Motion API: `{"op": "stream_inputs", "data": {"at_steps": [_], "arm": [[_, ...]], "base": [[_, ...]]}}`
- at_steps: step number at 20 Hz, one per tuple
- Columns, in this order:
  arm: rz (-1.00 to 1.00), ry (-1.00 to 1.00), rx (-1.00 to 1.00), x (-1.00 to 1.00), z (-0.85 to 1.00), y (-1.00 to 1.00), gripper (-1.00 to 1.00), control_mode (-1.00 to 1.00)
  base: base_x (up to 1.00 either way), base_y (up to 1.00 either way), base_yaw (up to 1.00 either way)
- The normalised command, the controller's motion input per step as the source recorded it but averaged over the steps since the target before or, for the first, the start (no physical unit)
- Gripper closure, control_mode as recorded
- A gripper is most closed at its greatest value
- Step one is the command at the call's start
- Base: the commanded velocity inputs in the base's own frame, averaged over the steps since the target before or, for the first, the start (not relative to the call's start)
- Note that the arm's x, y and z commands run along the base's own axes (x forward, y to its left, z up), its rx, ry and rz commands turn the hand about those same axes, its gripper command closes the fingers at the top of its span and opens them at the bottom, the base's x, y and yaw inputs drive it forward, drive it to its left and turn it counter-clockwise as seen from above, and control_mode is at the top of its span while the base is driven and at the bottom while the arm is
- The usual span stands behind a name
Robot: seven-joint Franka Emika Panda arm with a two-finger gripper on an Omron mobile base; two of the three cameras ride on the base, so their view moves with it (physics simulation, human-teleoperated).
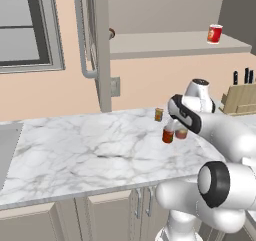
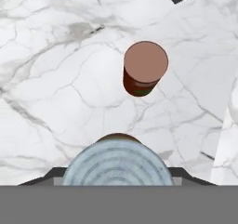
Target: Pick the cans from the counter and place them in their designated side in the cabinet.
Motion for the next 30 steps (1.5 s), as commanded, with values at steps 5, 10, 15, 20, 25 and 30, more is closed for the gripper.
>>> {"op": "stream_inputs", "data": {"at_steps": [5,10,15,20,25,30], "arm": [[0.05,-0.06,0.00,0.00,0.30,-0.04,1.00,-1.00],[0.03,-0.05,0.00,0.00,0.31,-0.01,1.00,-1.00],[0.00,-0.05,0.00,0.00,0.34,0.00,1.00,-1.00],[0.00,-0.06,0.00,0.00,0.35,0.00,1.00,-1.00],[0.00,-0.08,0.00,0.00,0.32,-0.04,1.00,-1.00],[-0.02,-0.09,0.00,0.00,0.34,-0.01,1.00,-1.00]], "base": [[0.00,0.00,0.00],[0.00,0.00,0.00],[0.00,0.00,0.00],[0.00,0.00,0.00],[0.00,0.00,0.00],[0.00,0.00,0.00]]}}
